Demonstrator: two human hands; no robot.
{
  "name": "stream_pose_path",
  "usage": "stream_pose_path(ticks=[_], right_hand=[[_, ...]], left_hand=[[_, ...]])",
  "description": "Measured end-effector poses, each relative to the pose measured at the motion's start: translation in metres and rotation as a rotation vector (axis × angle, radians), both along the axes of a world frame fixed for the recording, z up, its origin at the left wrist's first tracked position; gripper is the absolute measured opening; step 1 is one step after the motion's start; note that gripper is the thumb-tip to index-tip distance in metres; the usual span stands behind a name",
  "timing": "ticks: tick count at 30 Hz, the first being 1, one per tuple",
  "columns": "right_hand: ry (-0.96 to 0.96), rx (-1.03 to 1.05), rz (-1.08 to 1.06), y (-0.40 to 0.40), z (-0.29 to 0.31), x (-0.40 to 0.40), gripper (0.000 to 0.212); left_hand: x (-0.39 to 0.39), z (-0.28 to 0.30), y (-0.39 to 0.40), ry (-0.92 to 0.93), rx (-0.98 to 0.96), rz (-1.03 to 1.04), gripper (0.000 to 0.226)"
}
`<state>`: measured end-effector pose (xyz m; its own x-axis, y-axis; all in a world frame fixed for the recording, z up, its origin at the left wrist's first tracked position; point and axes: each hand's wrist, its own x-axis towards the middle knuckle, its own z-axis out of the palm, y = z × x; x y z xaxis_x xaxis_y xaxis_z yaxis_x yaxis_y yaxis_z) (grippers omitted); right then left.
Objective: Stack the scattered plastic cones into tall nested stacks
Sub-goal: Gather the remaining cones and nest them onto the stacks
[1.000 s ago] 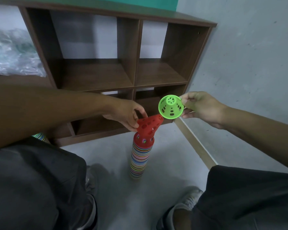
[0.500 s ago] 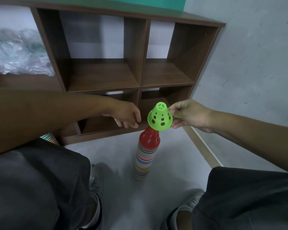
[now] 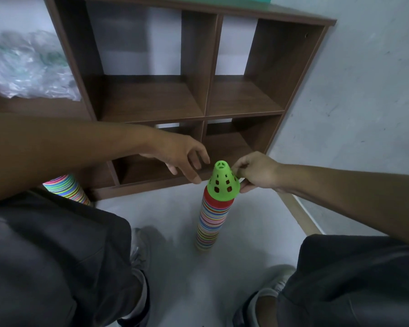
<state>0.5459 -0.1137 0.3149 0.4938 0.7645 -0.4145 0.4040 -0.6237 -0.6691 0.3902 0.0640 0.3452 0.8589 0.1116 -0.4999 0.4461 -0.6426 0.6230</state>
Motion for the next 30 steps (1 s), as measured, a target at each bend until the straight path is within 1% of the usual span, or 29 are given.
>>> stream_pose_path(ticks=[5,9,12,14,17,20,22,25,30], right_hand=[[-0.009,-0.048,-0.017,-0.013,-0.009,0.006,0.021],[-0.009,-0.088,-0.003,-0.033,-0.019,0.012,0.017],[-0.035,-0.115,0.027,-0.047,-0.025,0.018,0.017],[-0.048,-0.132,0.050,-0.056,-0.029,0.021,0.017],[-0.044,-0.147,0.065,-0.062,-0.037,0.023,0.014],[-0.040,-0.164,0.058,-0.059,-0.054,0.022,0.016],[0.007,-0.173,0.047,-0.054,-0.070,0.017,0.025],[0.127,-0.168,0.046,-0.047,-0.100,0.004,0.050],[0.227,-0.217,0.027,-0.037,-0.166,-0.010,0.082]], left_hand=[[0.004,-0.005,-0.018,-0.032,0.001,-0.067,0.065],[0.014,-0.012,-0.040,-0.165,0.061,-0.157,0.058],[0.022,-0.022,-0.053,-0.283,0.170,-0.166,0.054],[0.025,-0.029,-0.056,-0.341,0.250,-0.164,0.048],[0.024,-0.032,-0.049,-0.337,0.272,-0.147,0.039],[0.021,-0.030,-0.034,-0.332,0.303,-0.118,0.037],[0.020,-0.031,-0.023,-0.323,0.312,-0.094,0.038],[0.018,-0.034,-0.005,-0.319,0.345,-0.037,0.039],[0.012,-0.035,0.014,-0.306,0.377,0.061,0.040]])
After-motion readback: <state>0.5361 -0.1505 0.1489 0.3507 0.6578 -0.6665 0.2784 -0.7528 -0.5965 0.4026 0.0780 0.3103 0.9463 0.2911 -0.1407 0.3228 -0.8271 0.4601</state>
